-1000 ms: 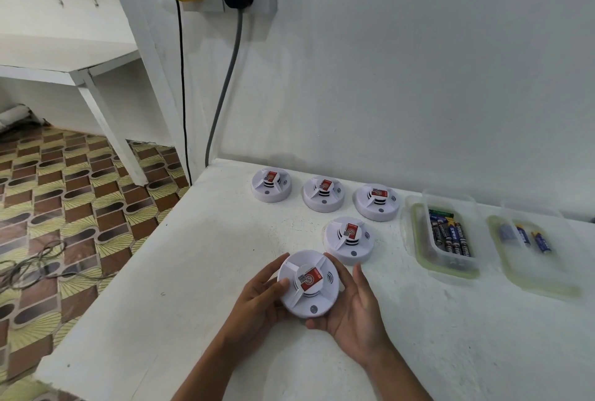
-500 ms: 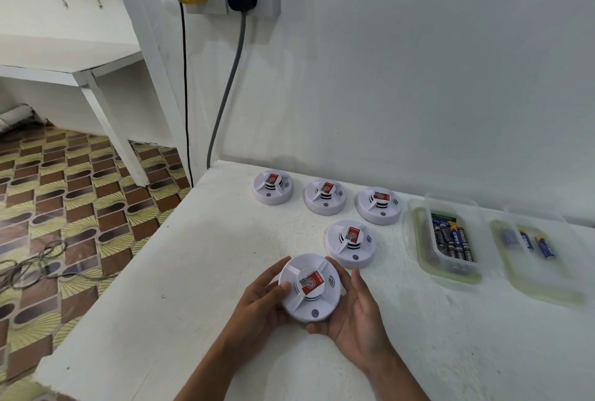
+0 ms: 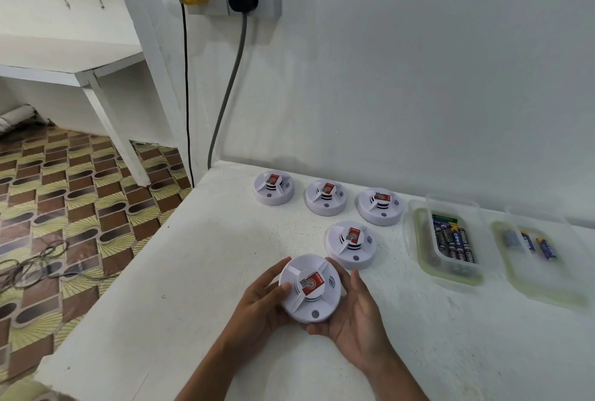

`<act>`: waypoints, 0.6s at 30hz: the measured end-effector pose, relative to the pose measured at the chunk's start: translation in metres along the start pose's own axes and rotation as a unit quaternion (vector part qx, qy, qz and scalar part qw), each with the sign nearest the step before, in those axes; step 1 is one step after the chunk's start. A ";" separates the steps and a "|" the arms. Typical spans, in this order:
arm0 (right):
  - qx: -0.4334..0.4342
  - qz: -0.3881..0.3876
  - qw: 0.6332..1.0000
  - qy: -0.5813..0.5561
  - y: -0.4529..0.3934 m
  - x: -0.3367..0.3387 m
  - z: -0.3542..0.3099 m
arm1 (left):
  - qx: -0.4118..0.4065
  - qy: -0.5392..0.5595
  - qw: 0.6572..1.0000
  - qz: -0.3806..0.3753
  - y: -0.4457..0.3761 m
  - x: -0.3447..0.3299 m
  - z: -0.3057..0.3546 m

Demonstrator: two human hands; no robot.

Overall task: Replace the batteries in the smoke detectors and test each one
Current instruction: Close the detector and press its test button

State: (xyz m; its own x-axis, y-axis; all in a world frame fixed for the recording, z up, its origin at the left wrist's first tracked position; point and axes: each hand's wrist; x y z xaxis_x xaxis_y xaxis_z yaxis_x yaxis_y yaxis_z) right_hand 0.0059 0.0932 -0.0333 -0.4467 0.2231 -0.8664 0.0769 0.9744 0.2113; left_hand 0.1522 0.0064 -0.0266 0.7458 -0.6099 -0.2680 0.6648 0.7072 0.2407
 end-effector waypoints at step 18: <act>0.002 0.004 1.000 0.017 0.000 0.001 0.000 | -0.004 0.001 1.000 -0.006 0.002 0.001 0.002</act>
State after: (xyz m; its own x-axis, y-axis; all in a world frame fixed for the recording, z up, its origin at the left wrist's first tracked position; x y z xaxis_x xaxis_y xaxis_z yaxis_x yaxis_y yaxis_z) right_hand 0.0060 0.0931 -0.0343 -0.4753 0.2298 -0.8493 0.0848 0.9727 0.2158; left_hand 0.1539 0.0064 -0.0249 0.7382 -0.6172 -0.2722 0.6728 0.7032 0.2299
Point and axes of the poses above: each hand's wrist, its own y-axis away from the middle knuckle, its own x-axis out of the back of the hand, z = x × y, and after that the axes turned 11 degrees about -y, right-handed
